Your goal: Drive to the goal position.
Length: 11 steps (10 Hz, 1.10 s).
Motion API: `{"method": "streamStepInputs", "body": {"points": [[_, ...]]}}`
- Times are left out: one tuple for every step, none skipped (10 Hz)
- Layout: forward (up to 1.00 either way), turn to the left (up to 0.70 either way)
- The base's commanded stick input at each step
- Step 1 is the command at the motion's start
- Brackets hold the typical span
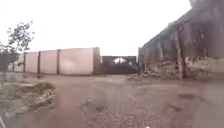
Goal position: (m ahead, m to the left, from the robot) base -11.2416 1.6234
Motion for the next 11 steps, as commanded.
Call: {"method": "streamStepInputs", "body": {"points": [[0.85, 0.34], [0.85, 0.34], [0.85, 0.34], [0.85, 0.12], [0.85, 0.00], [0.85, 0.00], [0.85, 0.00], [0.85, 0.00], [0.85, 0.00], [0.85, 0.00], [0.85, 0.00]]}}
